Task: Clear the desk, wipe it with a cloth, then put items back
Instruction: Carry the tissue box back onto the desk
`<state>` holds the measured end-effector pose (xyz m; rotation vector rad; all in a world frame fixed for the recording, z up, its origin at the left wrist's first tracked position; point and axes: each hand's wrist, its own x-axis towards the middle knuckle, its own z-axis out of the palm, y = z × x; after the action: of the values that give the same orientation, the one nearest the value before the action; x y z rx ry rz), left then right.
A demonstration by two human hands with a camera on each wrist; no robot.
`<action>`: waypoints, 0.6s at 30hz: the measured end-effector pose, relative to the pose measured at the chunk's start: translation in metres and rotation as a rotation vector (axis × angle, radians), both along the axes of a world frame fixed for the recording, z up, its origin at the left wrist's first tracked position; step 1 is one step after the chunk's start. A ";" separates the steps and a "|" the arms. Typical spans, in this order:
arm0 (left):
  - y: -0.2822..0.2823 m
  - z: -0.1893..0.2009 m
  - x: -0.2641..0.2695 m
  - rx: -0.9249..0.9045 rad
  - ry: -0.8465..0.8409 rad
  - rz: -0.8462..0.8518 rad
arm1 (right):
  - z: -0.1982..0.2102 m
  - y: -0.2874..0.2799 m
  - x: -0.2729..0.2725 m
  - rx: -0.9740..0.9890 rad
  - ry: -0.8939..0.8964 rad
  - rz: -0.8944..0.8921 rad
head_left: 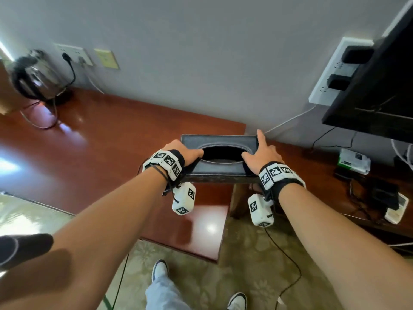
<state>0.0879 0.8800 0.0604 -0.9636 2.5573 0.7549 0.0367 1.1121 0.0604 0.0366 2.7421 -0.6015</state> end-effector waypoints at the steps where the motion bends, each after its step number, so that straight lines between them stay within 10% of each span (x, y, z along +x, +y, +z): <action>1: -0.015 -0.001 0.001 0.001 0.002 0.001 | 0.002 -0.015 -0.001 0.002 -0.006 0.024; 18: -0.200 0.004 -0.052 -0.019 -0.007 -0.185 | 0.003 -0.189 -0.024 0.060 0.008 -0.075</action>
<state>0.0354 0.6800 0.0646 -0.7197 2.6069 0.6755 0.0130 0.9235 0.0632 0.1523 2.7761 -0.5396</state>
